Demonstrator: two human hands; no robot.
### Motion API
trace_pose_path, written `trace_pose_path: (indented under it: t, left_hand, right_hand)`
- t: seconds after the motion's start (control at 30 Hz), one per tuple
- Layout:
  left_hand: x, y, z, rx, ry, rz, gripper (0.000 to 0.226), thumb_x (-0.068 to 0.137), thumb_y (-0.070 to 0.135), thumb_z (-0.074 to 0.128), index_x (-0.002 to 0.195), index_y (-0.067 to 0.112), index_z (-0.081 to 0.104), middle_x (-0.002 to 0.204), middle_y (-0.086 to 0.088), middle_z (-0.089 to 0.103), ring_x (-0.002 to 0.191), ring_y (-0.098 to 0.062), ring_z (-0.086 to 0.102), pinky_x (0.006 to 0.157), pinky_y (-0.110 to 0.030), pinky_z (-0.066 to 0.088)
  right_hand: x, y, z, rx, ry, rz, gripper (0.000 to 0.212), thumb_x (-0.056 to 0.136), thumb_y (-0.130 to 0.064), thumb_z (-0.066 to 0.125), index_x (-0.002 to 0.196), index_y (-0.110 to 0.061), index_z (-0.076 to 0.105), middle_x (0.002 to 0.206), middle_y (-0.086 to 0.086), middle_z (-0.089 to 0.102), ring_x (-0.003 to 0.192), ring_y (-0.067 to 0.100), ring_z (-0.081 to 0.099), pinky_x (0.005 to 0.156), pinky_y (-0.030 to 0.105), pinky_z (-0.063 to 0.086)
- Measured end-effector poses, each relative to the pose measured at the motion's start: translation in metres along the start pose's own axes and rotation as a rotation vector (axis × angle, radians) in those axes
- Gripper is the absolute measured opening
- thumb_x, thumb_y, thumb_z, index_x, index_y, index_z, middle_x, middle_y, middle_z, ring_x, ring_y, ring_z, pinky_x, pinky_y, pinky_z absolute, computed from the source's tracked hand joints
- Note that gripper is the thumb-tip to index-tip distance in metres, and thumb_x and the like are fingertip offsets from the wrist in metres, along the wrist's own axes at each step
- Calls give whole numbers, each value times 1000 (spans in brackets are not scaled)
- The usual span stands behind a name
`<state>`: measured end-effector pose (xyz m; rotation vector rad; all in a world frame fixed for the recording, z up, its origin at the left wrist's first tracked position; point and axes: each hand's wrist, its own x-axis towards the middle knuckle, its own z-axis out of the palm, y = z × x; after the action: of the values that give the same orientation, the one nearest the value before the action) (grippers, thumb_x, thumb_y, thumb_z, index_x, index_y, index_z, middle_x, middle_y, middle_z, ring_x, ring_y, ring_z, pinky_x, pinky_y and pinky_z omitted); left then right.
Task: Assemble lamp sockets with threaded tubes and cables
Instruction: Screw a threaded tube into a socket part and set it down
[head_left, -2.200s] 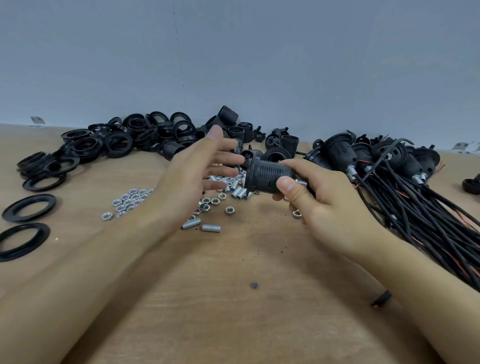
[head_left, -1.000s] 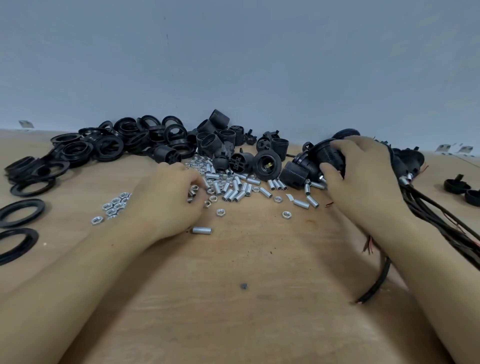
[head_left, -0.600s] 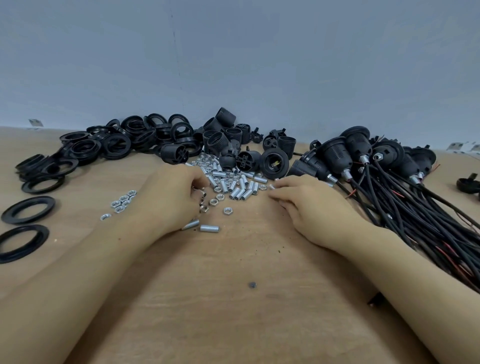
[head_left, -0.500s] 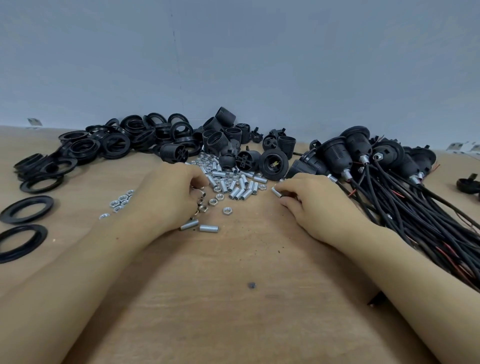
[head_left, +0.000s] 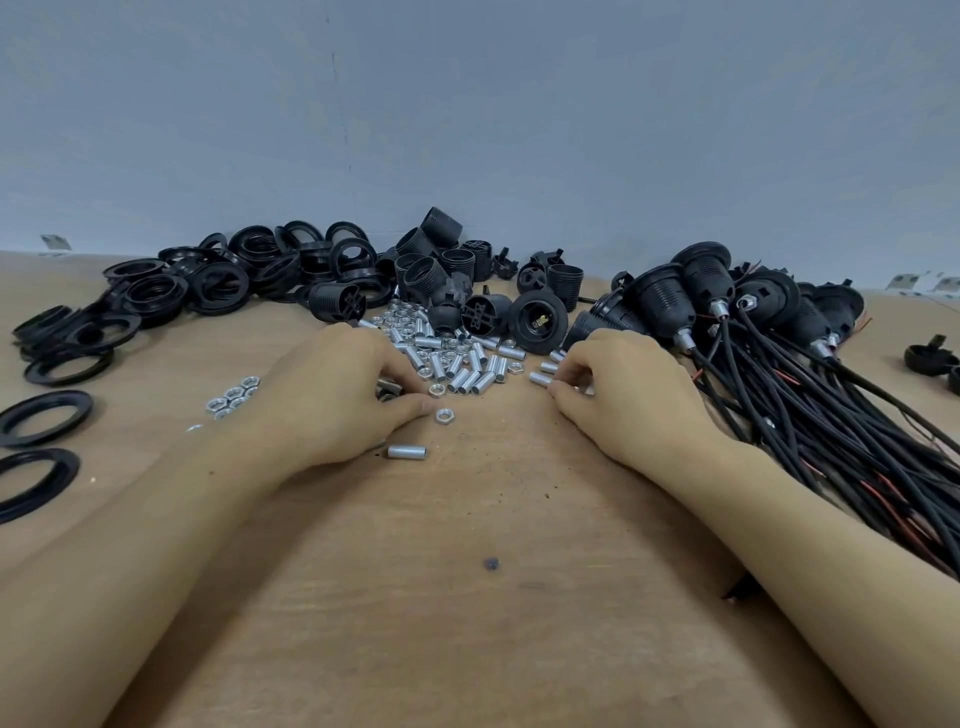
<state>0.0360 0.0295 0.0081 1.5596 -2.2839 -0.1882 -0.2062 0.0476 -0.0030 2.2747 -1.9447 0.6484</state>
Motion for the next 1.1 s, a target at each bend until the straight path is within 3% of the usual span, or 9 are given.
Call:
trace_pose_path:
  t: [0.13,0.23,0.33,0.53,0.7,0.77,0.9,1.0,1.1]
  left_hand:
    - [1,1,2,-18,77,37,7,87,37,70,82,36,75,90,16,67,94,-12,59,80,-40,52]
    - [1,3,2,-90,160,19,12,87,28,71,76,34,70,79,17,67,81,-5,59,70,-29,48]
    - [0,1,4,-75,85,31,9,87,32,68,81,32,74,82,19,62,85,-5,61,76,-30,49]
    - [-2,0,-2,-30,-21,20,8,83,39,71,87,37,78,91,20,68,90,-5,61,82,-38,54]
    - [-1,-1,-3,8,-4,27,7,86,37,71,89,35,77,95,18,68,94,-8,60,82,-39,54]
    - [-1,0,-1,-7,50,31,5,86,35,72,88,33,76,91,15,69,89,-5,59,79,-34,53]
    - [-1,6,-1,-335,208,32,10,82,20,79,81,29,75,74,12,72,74,3,65,68,-9,49]
    - [-4,16,-5,-833,231,72,11,80,14,81,89,20,79,87,6,78,84,-6,73,74,-13,54]
    - [-7,23,-3,-1022,131,110,18,77,22,78,94,16,79,92,-4,78,87,-16,74,78,-19,56]
  right_hand:
    - [-1,-1,-3,212,105,17,3,86,-26,65,86,-22,65,86,-10,66,87,13,60,76,35,51]
    - [-3,-3,-7,540,114,111,12,79,-22,73,75,-26,62,73,-10,68,69,4,63,62,18,50]
    - [-6,-2,-8,599,104,135,17,77,-16,75,71,-24,61,69,-9,68,60,1,62,55,9,44]
    - [-7,0,-14,629,81,133,25,76,-2,73,66,-21,61,71,-8,70,59,7,65,50,11,45]
    - [-9,-3,-15,660,19,80,22,81,-12,76,94,-28,69,75,-11,72,65,4,66,65,18,53]
    - [-11,-6,-15,689,8,60,13,84,-18,75,92,-27,73,76,-9,72,64,4,64,66,21,55]
    - [-13,-12,-16,770,-10,61,7,84,-19,75,87,-25,74,76,-5,73,64,8,65,65,24,55]
    - [-16,-20,-23,1012,-15,46,10,81,-16,78,88,-22,75,76,-1,75,67,7,66,62,17,50]
    - [-18,-26,-28,1173,6,-7,11,79,-13,78,88,-19,75,78,4,76,73,12,70,65,17,51]
